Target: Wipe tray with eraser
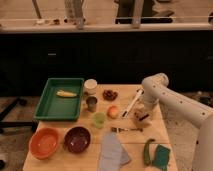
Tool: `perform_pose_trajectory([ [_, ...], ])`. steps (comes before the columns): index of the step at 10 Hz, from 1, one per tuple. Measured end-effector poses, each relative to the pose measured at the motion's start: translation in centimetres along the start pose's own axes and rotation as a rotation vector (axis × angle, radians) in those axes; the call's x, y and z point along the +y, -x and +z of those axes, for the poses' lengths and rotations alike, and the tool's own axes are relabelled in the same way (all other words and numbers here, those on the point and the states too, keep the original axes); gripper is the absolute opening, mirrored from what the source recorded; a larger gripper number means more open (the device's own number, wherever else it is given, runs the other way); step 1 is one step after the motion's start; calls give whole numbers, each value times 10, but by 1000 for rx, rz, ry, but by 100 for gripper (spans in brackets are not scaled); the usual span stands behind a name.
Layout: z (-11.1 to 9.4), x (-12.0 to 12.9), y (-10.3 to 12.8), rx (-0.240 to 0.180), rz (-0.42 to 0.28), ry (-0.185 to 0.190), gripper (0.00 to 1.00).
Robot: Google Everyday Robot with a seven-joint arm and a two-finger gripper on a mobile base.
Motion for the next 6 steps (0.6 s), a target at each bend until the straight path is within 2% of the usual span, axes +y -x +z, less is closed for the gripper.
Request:
perform_pose_trajectory([
  [2, 2, 0, 1, 0, 1, 5, 65],
  [4, 2, -4, 1, 2, 2, 5, 41],
  [6, 2, -5, 1, 4, 1, 7, 23],
])
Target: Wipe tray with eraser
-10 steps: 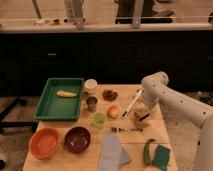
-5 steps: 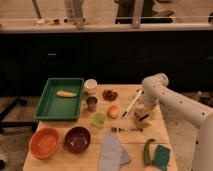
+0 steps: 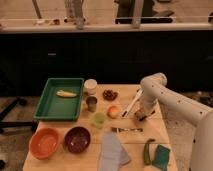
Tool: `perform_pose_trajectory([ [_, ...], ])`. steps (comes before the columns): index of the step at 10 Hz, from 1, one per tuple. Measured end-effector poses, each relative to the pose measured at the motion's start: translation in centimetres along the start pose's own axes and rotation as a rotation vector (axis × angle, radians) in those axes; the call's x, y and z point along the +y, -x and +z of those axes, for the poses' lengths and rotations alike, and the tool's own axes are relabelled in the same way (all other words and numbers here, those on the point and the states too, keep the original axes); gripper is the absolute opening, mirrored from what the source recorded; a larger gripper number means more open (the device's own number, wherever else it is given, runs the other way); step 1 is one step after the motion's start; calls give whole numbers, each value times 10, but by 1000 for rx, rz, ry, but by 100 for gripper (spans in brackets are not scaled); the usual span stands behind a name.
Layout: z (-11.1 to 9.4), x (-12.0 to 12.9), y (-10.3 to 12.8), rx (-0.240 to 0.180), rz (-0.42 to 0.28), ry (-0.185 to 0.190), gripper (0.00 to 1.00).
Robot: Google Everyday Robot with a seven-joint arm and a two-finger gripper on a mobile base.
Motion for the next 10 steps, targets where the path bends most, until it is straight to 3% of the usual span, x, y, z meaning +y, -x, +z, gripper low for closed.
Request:
perform_pose_trajectory([
  [2, 0, -2, 0, 0, 0, 0, 5],
  [3, -1, -2, 0, 0, -1, -1, 1],
  [10, -59, -7, 7, 28, 2, -96, 0],
])
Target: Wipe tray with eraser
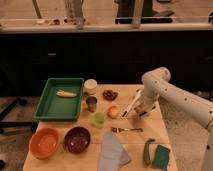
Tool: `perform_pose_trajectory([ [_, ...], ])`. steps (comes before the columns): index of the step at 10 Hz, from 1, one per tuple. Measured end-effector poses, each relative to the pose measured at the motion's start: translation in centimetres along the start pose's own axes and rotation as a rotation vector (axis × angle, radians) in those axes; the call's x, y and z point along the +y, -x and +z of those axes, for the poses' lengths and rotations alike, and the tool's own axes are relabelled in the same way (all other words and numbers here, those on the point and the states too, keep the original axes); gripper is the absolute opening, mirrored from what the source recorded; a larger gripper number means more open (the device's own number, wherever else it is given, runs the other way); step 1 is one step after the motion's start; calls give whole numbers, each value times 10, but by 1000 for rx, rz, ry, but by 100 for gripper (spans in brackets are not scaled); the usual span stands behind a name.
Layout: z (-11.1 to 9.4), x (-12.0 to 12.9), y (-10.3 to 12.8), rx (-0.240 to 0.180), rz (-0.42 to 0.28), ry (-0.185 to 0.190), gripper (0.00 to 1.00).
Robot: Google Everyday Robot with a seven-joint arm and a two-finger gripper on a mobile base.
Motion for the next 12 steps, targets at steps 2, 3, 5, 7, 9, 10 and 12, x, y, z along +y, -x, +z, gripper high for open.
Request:
perform_pose_trajectory([
  [2, -13, -1, 2, 9, 8, -10, 0],
  [3, -19, -4, 7, 9, 6, -14, 0],
  [5, -35, -2, 12, 3, 8, -23, 0],
  [7, -40, -2, 14, -1, 8, -32, 0],
  [9, -40, -4, 16, -2, 4, -33, 0],
  [10, -40, -3, 14, -1, 7, -32, 0],
  [12, -39, -3, 15, -2, 7, -32, 0],
])
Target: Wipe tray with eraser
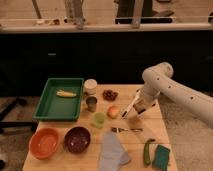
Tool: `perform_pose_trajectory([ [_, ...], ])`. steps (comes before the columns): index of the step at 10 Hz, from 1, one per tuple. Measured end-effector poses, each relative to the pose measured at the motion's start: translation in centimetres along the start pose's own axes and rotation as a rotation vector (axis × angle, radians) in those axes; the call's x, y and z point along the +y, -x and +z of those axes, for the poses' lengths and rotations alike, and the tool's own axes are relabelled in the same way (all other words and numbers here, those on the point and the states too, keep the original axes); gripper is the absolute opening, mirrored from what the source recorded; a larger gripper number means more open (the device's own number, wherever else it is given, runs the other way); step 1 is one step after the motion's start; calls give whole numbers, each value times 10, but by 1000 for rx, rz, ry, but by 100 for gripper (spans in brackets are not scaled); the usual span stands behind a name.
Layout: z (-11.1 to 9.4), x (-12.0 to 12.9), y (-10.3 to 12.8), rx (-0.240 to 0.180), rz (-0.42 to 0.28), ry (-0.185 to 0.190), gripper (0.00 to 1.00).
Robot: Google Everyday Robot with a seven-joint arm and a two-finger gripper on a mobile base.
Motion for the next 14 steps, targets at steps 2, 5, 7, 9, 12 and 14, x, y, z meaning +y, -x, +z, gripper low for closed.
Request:
perform_pose_trajectory([
  [2, 0, -1, 4, -2, -10, 0, 0],
  [5, -8, -8, 31, 3, -84, -10, 0],
  [7, -17, -20, 68, 2, -149, -25, 0],
  [9, -23, -27, 101, 1, -213, -33, 0],
  [12, -25, -39, 143, -8, -298, -37, 0],
  [14, -27, -47, 165, -12, -337, -40, 0],
])
